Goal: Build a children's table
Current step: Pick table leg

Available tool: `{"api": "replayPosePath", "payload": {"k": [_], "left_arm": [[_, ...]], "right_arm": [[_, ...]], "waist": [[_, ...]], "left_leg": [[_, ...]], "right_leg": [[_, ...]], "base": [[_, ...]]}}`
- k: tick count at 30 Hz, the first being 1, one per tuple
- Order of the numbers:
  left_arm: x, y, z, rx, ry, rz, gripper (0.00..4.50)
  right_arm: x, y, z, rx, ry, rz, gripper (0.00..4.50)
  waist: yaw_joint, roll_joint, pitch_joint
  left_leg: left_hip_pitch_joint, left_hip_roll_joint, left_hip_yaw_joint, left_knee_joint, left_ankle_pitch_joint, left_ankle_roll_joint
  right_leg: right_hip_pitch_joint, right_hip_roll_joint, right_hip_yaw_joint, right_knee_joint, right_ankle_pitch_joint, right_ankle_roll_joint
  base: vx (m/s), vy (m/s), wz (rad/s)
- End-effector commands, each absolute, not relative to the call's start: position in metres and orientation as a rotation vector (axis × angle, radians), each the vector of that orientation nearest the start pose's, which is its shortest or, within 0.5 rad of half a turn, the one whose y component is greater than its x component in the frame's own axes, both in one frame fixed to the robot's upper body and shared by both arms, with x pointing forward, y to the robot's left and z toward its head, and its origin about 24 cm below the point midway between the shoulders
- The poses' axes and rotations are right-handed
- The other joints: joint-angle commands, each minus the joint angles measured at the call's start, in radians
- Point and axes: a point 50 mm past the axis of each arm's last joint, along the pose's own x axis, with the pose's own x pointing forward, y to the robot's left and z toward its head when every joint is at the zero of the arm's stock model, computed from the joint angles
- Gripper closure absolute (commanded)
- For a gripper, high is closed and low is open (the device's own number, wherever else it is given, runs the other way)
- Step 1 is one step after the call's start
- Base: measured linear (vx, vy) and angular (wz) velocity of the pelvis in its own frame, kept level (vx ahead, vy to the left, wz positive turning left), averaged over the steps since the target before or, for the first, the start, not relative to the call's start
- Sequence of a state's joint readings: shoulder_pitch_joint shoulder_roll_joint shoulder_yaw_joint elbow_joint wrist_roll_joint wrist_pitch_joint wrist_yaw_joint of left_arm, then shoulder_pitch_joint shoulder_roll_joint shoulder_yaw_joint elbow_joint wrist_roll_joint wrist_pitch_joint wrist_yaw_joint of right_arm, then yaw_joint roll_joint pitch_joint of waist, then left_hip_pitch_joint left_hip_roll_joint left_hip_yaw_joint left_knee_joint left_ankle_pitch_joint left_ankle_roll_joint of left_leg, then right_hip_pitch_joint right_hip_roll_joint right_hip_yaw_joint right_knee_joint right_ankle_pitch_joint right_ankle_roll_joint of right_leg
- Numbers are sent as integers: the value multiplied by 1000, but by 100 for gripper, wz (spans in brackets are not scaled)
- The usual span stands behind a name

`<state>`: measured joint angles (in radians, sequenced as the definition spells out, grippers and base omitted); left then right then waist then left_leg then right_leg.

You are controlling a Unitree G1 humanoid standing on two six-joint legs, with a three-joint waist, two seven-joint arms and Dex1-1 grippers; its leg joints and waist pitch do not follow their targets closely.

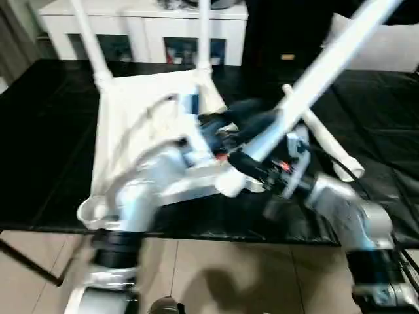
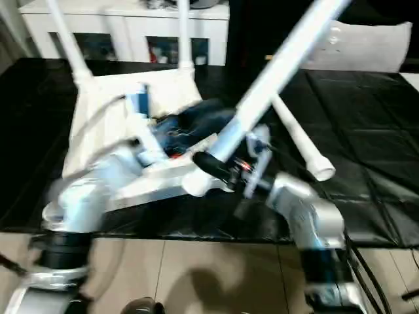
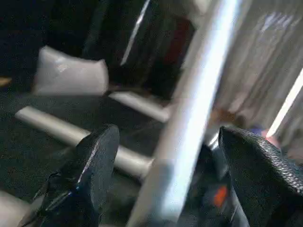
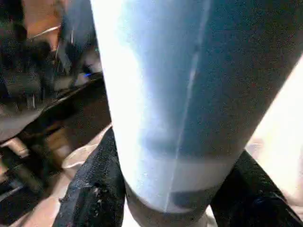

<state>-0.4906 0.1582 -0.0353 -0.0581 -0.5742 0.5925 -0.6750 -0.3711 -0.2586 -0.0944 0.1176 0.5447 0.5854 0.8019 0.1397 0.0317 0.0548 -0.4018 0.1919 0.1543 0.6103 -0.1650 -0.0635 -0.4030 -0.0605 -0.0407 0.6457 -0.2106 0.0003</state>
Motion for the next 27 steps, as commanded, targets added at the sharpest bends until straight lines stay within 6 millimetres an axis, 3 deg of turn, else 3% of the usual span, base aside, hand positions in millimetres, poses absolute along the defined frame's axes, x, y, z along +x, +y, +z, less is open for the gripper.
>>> {"api": "replayPosePath", "payload": {"k": [1, 4, 5, 6, 8, 10, 13, 15, 16, 27], "left_arm": [[303, 94, 136, -155, 67, -1022, 75], [307, 99, 124, -21, 115, -991, 75], [307, 99, 124, -21, 115, -991, 94], [314, 102, 107, 173, 157, -969, 105], [317, 101, 97, 303, 168, -993, 112], [318, 99, 95, 319, 177, -1015, 138], [320, 94, 89, 335, 206, -1059, 153], [322, 92, 82, 340, 235, -1088, 169], [323, 91, 79, 350, 248, -1094, 194], [330, 97, 58, 380, 361, -1141, 268]], "right_arm": [[303, -164, 100, 296, 125, 775, 264], [307, -172, 101, 250, 113, 696, 264], [307, -172, 101, 250, 113, 696, 264], [311, -181, 104, 170, 100, 608, 264], [314, -186, 106, 97, 102, 558, 264], [314, -187, 106, 55, 104, 561, 264], [313, -187, 103, 6, 137, 586, 264], [312, -189, 99, 5, 168, 583, 264], [312, -189, 97, 9, 175, 578, 264], [306, -187, 99, 60, 167, 637, 264]], "waist": [[-2, -12, -73], [-1, -9, -72], [-3, -9, -73], [1, -9, -72], [0, -10, -74], [0, -6, -76], [-2, -4, -78], [-2, 0, -77], [-2, -4, -77], [-3, 3, -79]], "left_leg": [[20, 26, 0, -70, -136, -7], [24, 24, -1, -72, -144, -18], [24, 24, 1, -72, -150, -24], [22, 24, -2, -74, -148, -21], [24, 22, -1, -73, -149, -32], [22, 23, -2, -73, -141, -41], [21, 21, 0, -68, -132, -30], [21, 20, 1, -67, -137, -26], [22, 21, 2, -67, -147, -21], [23, 23, 0, -66, -164, -4]], "right_leg": [[45, -63, 36, -89, -164, -133], [42, -61, 37, -92, -170, -115], [44, -62, 38, -87, -162, -119], [43, -63, 37, -95, -165, -113], [44, -62, 39, -90, -155, -96], [48, -66, 40, -84, -126, -106], [51, -65, 38, -77, -55, -149], [50, -65, 39, -79, -57, -159], [53, -67, 40, -81, -72, -164], [55, -68, 38, -81, -52, -192]], "base": [[0, 0, 0], [0, 0, 0], [0, 0, 0], [0, 0, 0], [0, 0, 0], [0, 0, 0], [0, 0, 0], [0, 0, 0], [0, 0, 0], [0, 0, 0]]}}
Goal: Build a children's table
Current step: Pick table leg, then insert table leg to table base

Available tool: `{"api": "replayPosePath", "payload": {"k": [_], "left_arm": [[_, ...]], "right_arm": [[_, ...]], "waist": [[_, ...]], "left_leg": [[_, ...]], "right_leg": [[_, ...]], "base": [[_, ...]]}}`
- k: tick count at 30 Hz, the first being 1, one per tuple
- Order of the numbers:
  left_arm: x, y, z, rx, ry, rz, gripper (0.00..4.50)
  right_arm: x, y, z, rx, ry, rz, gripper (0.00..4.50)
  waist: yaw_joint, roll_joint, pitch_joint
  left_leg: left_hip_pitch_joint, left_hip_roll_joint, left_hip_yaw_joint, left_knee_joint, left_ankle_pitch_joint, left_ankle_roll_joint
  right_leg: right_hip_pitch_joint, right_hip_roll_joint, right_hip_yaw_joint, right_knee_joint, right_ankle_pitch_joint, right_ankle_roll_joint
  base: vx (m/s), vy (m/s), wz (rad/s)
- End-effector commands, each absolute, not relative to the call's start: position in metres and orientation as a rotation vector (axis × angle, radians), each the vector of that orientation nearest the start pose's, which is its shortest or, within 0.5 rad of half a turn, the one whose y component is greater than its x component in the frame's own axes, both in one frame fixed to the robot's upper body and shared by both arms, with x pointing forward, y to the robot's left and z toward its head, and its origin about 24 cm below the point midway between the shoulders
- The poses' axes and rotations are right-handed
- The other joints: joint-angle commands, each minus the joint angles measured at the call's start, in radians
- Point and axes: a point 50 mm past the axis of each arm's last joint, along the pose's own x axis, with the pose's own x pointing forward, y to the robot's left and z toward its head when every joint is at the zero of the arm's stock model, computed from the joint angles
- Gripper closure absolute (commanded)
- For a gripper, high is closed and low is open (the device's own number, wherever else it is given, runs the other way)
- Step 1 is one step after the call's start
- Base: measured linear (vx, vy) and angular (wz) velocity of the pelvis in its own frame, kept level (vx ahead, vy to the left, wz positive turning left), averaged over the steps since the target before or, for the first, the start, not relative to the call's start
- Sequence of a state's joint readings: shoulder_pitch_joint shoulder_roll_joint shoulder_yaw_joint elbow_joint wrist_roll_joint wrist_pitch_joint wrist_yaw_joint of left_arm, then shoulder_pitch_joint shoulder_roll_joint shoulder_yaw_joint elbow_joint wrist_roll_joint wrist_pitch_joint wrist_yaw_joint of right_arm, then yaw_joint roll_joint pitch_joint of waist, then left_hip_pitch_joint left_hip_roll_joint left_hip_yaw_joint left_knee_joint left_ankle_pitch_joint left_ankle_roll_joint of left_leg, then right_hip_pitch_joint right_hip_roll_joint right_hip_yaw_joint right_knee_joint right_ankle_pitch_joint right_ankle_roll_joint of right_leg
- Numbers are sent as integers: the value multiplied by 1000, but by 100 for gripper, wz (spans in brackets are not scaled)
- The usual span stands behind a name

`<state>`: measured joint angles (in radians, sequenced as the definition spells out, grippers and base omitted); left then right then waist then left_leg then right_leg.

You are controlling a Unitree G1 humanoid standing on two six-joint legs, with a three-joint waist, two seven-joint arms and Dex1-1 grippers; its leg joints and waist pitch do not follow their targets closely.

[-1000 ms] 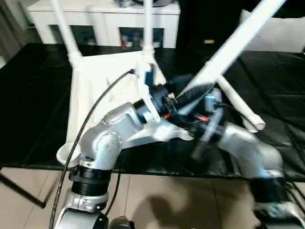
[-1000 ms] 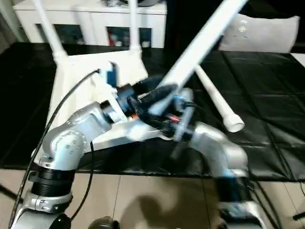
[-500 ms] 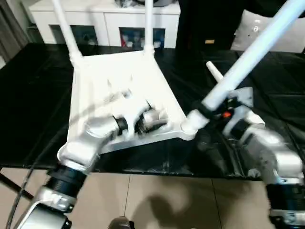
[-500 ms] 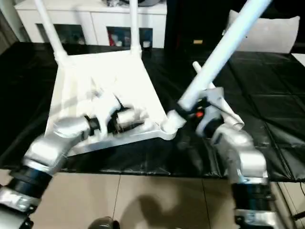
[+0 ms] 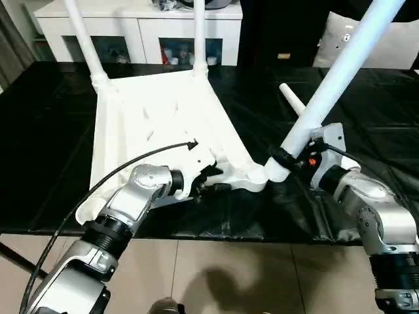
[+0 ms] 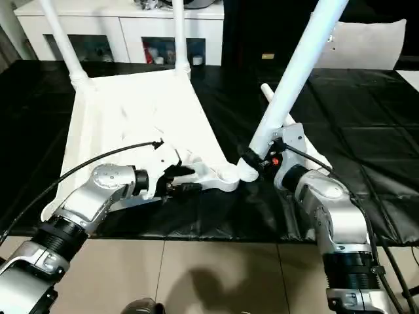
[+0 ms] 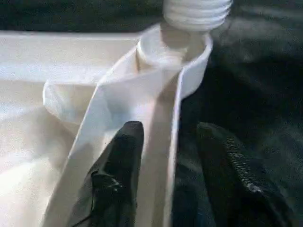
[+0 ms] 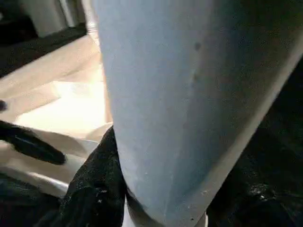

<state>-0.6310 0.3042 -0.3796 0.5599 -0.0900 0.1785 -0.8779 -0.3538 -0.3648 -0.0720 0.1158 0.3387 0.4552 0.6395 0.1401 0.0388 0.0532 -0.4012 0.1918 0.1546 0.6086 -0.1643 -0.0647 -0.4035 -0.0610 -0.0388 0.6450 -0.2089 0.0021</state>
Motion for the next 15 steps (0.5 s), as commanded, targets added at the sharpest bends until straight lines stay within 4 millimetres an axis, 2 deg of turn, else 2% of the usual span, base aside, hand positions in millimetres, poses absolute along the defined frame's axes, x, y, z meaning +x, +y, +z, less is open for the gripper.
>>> {"api": "replayPosePath", "payload": {"k": [1, 3, 5, 9, 11, 15], "left_arm": [[330, 98, 56, 382, 370, -1138, 278], [331, 101, 53, 384, 390, -1131, 283], [331, 103, 50, 391, 406, -1134, 312], [331, 105, 48, 406, 417, -1145, 333], [331, 106, 48, 410, 420, -1155, 359], [331, 107, 46, 423, 446, -1179, 376]], "right_arm": [[305, -186, 98, 56, 174, 646, 264], [303, -183, 97, 50, 185, 663, 264], [302, -182, 95, 49, 192, 669, 264], [303, -178, 96, 57, 202, 695, 264], [304, -175, 98, 52, 213, 724, 264], [309, -171, 100, 16, 229, 774, 264]], "waist": [[-3, -3, -77], [-2, -4, -76], [-1, -5, -77], [-1, -5, -75], [-2, -6, -74], [-2, -4, -75]], "left_leg": [[23, 25, -2, -66, -166, -5], [24, 25, -1, -65, -171, -8], [23, 26, -2, -67, -170, -8], [24, 27, -2, -68, -181, -10], [24, 26, -2, -69, -190, -11], [24, 27, -3, -69, -192, -13]], "right_leg": [[54, -68, 36, -80, -55, -197], [54, -68, 36, -80, -57, -200], [55, -70, 36, -80, -58, -203], [54, -72, 37, -82, -84, -202], [54, -71, 37, -84, -103, -200], [53, -73, 38, -84, -108, -198]], "base": [[0, 0, 0], [0, 0, 0], [0, 0, 0], [0, 0, 0], [0, 0, 0], [0, 0, 0]]}}
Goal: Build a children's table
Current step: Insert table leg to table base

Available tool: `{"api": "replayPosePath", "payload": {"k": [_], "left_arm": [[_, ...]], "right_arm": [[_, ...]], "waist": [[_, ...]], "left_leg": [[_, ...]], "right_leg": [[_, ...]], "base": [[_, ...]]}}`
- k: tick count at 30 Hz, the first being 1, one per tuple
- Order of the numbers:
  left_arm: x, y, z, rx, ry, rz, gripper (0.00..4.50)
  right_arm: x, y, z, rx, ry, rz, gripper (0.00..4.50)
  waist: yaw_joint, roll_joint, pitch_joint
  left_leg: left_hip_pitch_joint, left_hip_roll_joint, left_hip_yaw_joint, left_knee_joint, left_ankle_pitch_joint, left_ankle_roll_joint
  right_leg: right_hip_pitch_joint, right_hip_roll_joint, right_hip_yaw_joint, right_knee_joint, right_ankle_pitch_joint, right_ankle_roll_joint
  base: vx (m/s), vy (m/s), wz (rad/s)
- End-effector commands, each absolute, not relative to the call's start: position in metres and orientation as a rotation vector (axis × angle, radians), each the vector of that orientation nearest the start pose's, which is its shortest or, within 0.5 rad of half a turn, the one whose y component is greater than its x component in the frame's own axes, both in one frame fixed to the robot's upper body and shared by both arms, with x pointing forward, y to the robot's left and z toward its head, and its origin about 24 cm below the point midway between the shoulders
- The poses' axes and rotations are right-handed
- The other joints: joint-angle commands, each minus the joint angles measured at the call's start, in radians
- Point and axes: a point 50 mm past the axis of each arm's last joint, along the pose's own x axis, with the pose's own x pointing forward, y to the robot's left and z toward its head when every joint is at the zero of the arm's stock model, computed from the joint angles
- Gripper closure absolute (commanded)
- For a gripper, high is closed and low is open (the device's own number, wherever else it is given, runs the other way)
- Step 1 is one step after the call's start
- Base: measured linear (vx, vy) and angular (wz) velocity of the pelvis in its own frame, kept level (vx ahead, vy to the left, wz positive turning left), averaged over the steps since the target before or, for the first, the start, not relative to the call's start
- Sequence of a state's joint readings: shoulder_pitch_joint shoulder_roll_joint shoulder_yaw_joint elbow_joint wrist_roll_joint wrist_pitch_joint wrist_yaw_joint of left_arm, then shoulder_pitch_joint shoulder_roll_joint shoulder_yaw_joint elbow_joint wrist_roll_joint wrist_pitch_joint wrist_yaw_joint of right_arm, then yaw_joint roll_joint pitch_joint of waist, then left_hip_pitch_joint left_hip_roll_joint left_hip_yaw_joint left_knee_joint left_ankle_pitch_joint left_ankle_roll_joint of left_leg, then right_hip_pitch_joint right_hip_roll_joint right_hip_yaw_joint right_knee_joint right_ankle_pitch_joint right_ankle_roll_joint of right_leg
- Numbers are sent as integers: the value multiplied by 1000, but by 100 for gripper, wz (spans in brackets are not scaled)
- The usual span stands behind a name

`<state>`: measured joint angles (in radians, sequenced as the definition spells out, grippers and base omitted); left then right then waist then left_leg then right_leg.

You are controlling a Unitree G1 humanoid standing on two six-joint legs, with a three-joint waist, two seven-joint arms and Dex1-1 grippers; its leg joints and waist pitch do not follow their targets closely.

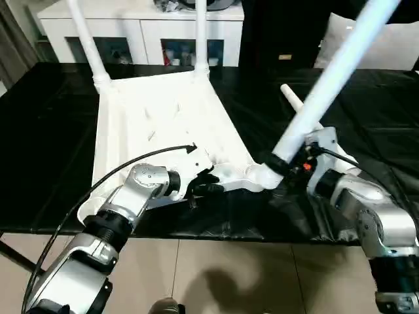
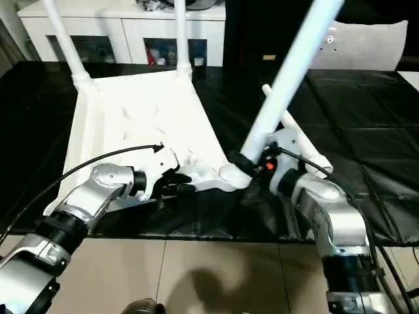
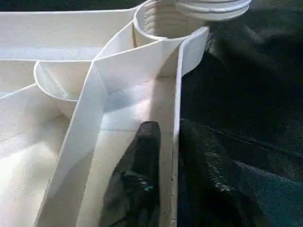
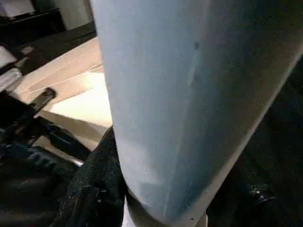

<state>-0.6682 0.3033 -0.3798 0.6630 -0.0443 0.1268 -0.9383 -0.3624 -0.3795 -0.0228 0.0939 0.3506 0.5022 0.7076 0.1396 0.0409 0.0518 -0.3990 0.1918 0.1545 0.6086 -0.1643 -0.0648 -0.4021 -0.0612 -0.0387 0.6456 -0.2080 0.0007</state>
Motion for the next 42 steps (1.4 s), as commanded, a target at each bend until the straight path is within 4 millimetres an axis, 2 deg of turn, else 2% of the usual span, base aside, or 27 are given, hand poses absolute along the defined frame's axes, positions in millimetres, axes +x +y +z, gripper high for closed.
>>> {"api": "replayPosePath", "payload": {"k": [1, 2, 4, 6, 7, 8, 9, 10, 12, 13, 14, 16, 17, 20, 21, 22, 27, 33, 35, 38, 40, 41, 42], "left_arm": [[330, 109, 43, 450, 470, -1197, 385], [329, 110, 42, 457, 476, -1202, 403], [329, 111, 41, 473, 479, -1204, 409], [330, 111, 43, 474, 471, -1206, 416], [330, 110, 44, 471, 462, -1208, 439], [330, 110, 46, 469, 456, -1212, 439], [326, 109, 49, 485, 416, -1270, 445], [325, 109, 50, 489, 410, -1280, 449], [319, 107, 52, 503, 380, -1330, 450], [317, 106, 52, 516, 366, -1337, 450], [317, 106, 52, 516, 366, -1337, 450], [313, 107, 53, 556, 350, -1367, 450], [311, 107, 53, 562, 351, -1380, 450], [308, 107, 54, 565, 348, -1390, 450], [307, 107, 54, 568, 345, -1394, 450], [306, 107, 54, 571, 344, -1395, 450], [304, 104, 54, 599, 324, -1411, 450], [304, 100, 60, 563, 286, -1383, 450], [307, 101, 58, 543, 286, -1340, 450], [307, 102, 57, 530, 289, -1323, 450], [306, 102, 55, 521, 295, -1323, 450], [306, 102, 55, 521, 296, -1324, 450], [305, 102, 53, 521, 303, -1326, 450]], "right_arm": [[314, -167, 102, -10, 234, 807, 264], [315, -166, 102, -16, 235, 816, 264], [321, -163, 104, -31, 252, 848, 264], [323, -161, 103, -44, 268, 863, 264], [325, -160, 103, -55, 281, 875, 264], [325, -160, 102, -55, 288, 881, 264], [329, -159, 99, -39, 309, 889, 264], [329, -159, 98, -36, 311, 890, 264], [329, -158, 90, -37, 364, 928, 264], [328, -159, 87, -50, 385, 942, 264], [328, -159, 87, -50, 385, 942, 264], [327, -159, 83, -58, 412, 960, 264], [327, -159, 82, -58, 422, 971, 264], [325, -159, 79, -59, 454, 1002, 264], [323, -158, 77, -56, 473, 1032, 264], [322, -158, 76, -55, 479, 1043, 264], [319, -158, 70, -70, 521, 1093, 264], [322, -163, 65, 44, 498, 1042, 264], [319, -168, 60, 128, 474, 1013, 264], [316, -171, 56, 180, 454, 991, 264], [310, -176, 49, 234, 432, 959, 264], [310, -176, 49, 235, 431, 958, 264], [301, -180, 40, 259, 404, 934, 264]], "waist": [[-3, -7, -74], [-7, -9, -73], [-8, -9, -72], [-6, -12, -73], [-5, -11, -75], [-4, -11, -76], [-2, -16, -77], [-4, -15, -77], [-7, -19, -77], [-6, -16, -76], [-5, -21, -76], [-2, -20, -75], [-2, -24, -74], [-3, -20, -74], [-4, -23, -73], [-3, -21, -73], [-2, -25, -73], [-2, -25, -74], [0, -22, -74], [1, -25, -72], [2, -18, -72], [2, -21, -72], [1, -23, -72]], "left_leg": [[21, 27, -4, -69, -185, -12], [20, 25, -3, -69, -186, -12], [20, 26, -1, -67, -191, -10], [21, 28, 0, -67, -173, -5], [21, 28, -1, -66, -163, -2], [21, 27, 0, -65, -158, 0], [20, 29, -1, -65, -149, 6], [17, 27, -1, -65, -146, 8], [19, 30, 1, -65, -138, 14], [19, 31, 2, -64, -142, 18], [20, 31, 3, -64, -141, 20], [20, 31, 3, -64, -137, 24], [20, 31, 5, -66, -145, 23], [22, 34, 3, -68, -156, 17], [23, 34, 4, -68, -160, 16], [24, 34, 3, -70, -171, 13], [25, 34, 2, -72, -198, 1], [27, 35, 2, -73, -214, -6], [27, 34, 1, -74, -213, -5], [31, 35, 2, -77, -231, -6], [31, 35, 0, -79, -250, -11], [32, 36, 0, -81, -261, -11], [30, 35, -1, -82, -260, -12]], "right_leg": [[52, -73, 36, -82, -99, -202], [52, -71, 35, -83, -101, -206], [52, -74, 37, -84, -110, -209], [52, -73, 38, -81, -87, -213], [52, -73, 36, -79, -70, -219], [52, -72, 36, -77, -60, -222], [55, -76, 35, -74, -44, -231], [56, -75, 35, -74, -42, -230], [53, -75, 35, -72, -32, -235], [51, -74, 35, -74, -32, -235], [52, -74, 36, -74, -32, -234], [52, -74, 35, -73, -45, -227], [51, -74, 35, -76, -65, -222], [49, -75, 35, -76, -87, -219], [47, -72, 35, -77, -86, -217], [47, -73, 35, -78, -94, -218], [46, -74, 36, -80, -112, -213], [46, -75, 36, -82, -119, -219], [46, -73, 35, -82, -113, -220], [44, -73, 35, -87, -134, -217], [45, -76, 36, -90, -159, -212], [45, -76, 35, -92, -166, -210], [48, -76, 34, -91, -167, -209]], "base": [[0, 0, 0], [0, 0, 0], [0, 0, 0], [0, 0, 0], [0, 0, 0], [0, 0, 0], [0, 0, 0], [0, 0, 0], [0, 0, 0], [0, 0, 0], [0, 0, 0], [0, 0, 0], [0, 0, 0], [0, 0, 0], [0, 0, 0], [0, 0, 0], [0, 0, 0], [0, 0, 0], [0, 0, 0], [0, 0, 0], [0, 0, 0], [0, 0, 0], [0, 0, 0]]}}
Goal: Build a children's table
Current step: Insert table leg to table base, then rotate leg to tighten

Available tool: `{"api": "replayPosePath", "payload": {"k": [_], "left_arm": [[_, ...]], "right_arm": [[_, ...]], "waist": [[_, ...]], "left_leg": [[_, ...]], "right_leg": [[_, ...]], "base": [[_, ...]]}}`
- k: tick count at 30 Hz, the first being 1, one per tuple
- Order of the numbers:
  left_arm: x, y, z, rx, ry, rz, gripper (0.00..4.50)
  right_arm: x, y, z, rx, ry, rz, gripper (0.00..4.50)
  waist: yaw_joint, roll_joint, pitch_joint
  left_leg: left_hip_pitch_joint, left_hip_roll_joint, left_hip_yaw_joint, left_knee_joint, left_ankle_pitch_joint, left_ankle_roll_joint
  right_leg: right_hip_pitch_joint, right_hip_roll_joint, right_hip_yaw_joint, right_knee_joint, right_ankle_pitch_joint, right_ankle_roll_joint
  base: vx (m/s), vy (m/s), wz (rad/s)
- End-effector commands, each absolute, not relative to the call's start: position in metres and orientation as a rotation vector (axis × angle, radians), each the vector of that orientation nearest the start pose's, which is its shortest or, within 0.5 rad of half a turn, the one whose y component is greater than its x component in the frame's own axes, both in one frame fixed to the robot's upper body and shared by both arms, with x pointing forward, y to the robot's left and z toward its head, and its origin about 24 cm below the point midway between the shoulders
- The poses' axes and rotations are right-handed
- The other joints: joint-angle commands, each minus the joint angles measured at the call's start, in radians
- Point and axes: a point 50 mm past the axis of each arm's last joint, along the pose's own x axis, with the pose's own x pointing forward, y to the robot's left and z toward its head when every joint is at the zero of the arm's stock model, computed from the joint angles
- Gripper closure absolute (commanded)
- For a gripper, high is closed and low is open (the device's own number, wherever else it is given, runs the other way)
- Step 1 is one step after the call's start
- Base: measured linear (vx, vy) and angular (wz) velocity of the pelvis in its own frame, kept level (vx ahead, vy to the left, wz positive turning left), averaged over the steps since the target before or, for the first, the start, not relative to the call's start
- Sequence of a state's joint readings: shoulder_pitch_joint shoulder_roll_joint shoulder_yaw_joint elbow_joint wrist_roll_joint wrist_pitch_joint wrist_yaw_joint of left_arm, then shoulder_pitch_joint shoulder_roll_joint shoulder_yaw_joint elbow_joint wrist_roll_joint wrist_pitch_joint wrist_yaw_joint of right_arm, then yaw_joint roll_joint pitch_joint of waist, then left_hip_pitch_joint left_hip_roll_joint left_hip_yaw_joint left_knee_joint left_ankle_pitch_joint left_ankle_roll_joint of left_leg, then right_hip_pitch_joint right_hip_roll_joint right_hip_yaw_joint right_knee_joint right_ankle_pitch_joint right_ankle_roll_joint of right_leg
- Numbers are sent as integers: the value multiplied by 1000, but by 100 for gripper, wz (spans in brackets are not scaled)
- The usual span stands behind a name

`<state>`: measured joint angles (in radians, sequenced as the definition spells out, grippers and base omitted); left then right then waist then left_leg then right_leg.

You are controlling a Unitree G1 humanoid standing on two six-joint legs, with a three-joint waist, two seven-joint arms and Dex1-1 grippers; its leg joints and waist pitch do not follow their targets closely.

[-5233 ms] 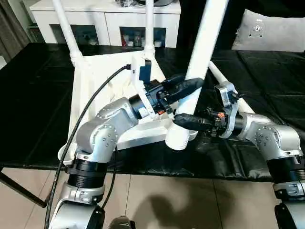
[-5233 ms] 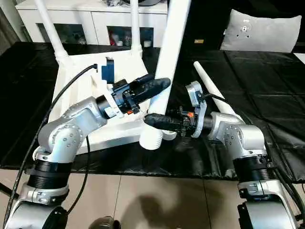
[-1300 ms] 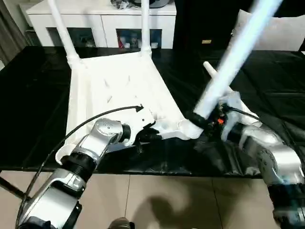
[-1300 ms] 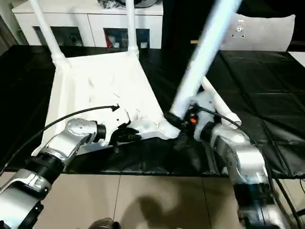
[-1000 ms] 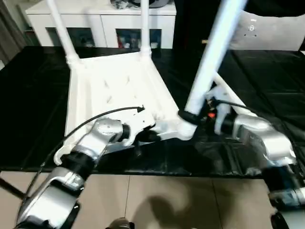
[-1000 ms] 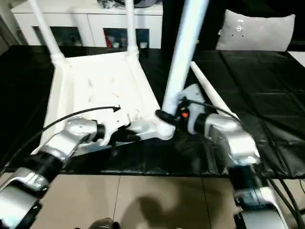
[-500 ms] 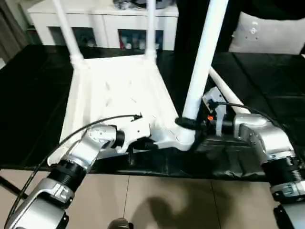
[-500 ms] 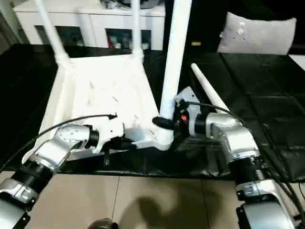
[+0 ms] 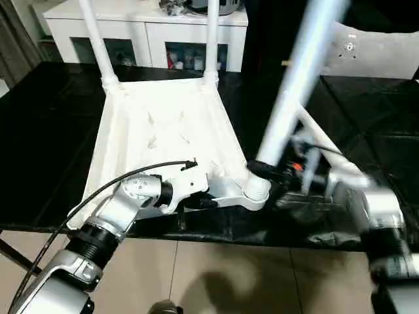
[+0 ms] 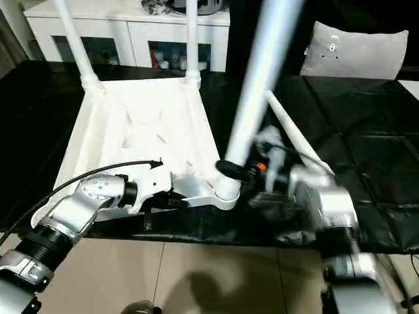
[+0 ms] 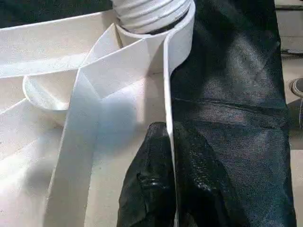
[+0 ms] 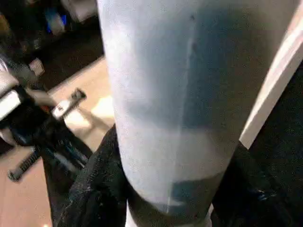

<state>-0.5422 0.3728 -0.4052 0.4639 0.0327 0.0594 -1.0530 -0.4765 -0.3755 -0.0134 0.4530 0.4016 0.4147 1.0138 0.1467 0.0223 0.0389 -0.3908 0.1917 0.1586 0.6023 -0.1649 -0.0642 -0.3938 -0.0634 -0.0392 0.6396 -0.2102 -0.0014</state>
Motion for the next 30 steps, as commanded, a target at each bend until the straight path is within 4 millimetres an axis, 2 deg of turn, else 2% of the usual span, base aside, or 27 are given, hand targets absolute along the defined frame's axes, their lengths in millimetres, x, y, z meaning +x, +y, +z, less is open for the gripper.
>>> {"api": "replayPosePath", "payload": {"k": [1, 2, 3, 4, 5, 7, 9, 10, 11, 14, 15, 16, 18, 20, 22, 24, 27, 30], "left_arm": [[305, 102, 53, 521, 303, -1326, 450], [305, 102, 53, 522, 305, -1325, 450], [305, 102, 52, 523, 307, -1323, 450], [305, 102, 52, 524, 308, -1321, 450], [305, 102, 52, 524, 309, -1320, 450], [305, 102, 51, 525, 313, -1322, 450], [305, 102, 51, 529, 316, -1325, 450], [304, 102, 51, 531, 318, -1326, 450], [304, 102, 50, 536, 320, -1328, 450], [304, 102, 50, 542, 321, -1332, 450], [303, 102, 49, 554, 324, -1341, 450], [303, 102, 50, 588, 329, -1369, 450], [304, 102, 52, 615, 332, -1393, 450], [305, 103, 53, 627, 333, -1401, 450], [306, 103, 54, 641, 334, -1409, 450], [309, 104, 56, 658, 336, -1416, 450], [314, 105, 59, 666, 338, -1415, 450], [317, 107, 60, 663, 341, -1407, 450]], "right_arm": [[301, -180, 40, 259, 404, 934, 264], [298, -180, 37, 257, 392, 930, 264], [295, -180, 35, 249, 379, 929, 264], [293, -179, 34, 244, 371, 929, 264], [291, -179, 33, 237, 365, 928, 264], [285, -177, 29, 177, 367, 921, 264], [283, -176, 26, 136, 381, 918, 264], [282, -176, 25, 118, 387, 917, 264], [282, -176, 23, 76, 395, 914, 264], [282, -175, 22, 41, 401, 915, 264], [283, -174, 22, 8, 414, 925, 264], [287, -171, 24, -58, 451, 978, 264], [289, -170, 25, -100, 494, 1029, 264], [289, -169, 25, -115, 516, 1051, 264], [289, -168, 24, -129, 543, 1080, 264], [288, -166, 23, -152, 568, 1125, 264], [288, -163, 21, -168, 589, 1156, 264], [289, -161, 20, -166, 587, 1164, 264]], "waist": [[-4, 2, -57], [-6, 0, -55], [-6, 0, -55], [-7, 7, -56], [-9, 5, -57], [-7, 11, -58], [-8, 9, -58], [-9, 11, -57], [-8, 18, -56], [-13, 14, -54], [-13, 18, -54], [-16, 14, -53], [-20, 14, -50], [-21, 16, -45], [-19, 15, -44], [-19, 14, -45], [-18, 12, -49], [-17, 11, -46]], "left_leg": [[28, 37, -3, -77, -277, -13], [28, 36, -5, -82, -293, -14], [31, 37, -5, -83, -299, -16], [32, 38, -5, -85, -302, -18], [31, 38, -6, -86, -292, -16], [30, 37, -6, -85, -278, -14], [29, 36, -6, -87, -280, -13], [30, 36, -6, -87, -292, -14], [32, 37, -7, -89, -308, -18], [33, 37, -8, -92, -337, -26], [33, 38, -10, -93, -341, -28], [32, 37, -10, -94, -346, -27], [30, 35, -9, -95, -357, -27], [41, 35, -9, -95, -406, -34], [44, 37, -12, -99, -419, -36], [46, 39, -12, -102, -420, -37], [43, 38, -8, -103, -366, -24], [44, 38, -7, -103, -364, -22]], "right_leg": [[33, -75, 37, -92, -180, -200], [38, -75, 35, -94, -204, -199], [36, -75, 35, -95, -213, -198], [38, -75, 36, -99, -213, -196], [41, -75, 35, -96, -194, -199], [40, -73, 35, -96, -163, -197], [42, -74, 34, -96, -170, -197], [41, -75, 34, -98, -193, -194], [38, -76, 35, -100, -217, -191], [38, -75, 36, -104, -242, -182], [37, -76, 36, -103, -245, -182], [38, -75, 35, -105, -251, -181], [39, -74, 36, -107, -280, -174], [30, -78, 39, -117, -381, -158], [33, -78, 40, -120, -397, -155], [34, -77, 41, -119, -372, -160], [41, -76, 39, -113, -272, -186], [40, -77, 39, -115, -281, -189]], "base": [[0, 0, 0], [0, 0, 0], [0, 0, 0], [0, 0, 0], [0, 0, 0], [0, 0, 0], [0, 0, 0], [0, 0, 0], [0, 0, 0], [0, 0, 0], [0, 0, 0], [0, 0, 0], [0, 0, 0], [0, 0, 0], [0, 0, 0], [0, 0, 0], [0, 0, 0], [0, 0, 0]]}}
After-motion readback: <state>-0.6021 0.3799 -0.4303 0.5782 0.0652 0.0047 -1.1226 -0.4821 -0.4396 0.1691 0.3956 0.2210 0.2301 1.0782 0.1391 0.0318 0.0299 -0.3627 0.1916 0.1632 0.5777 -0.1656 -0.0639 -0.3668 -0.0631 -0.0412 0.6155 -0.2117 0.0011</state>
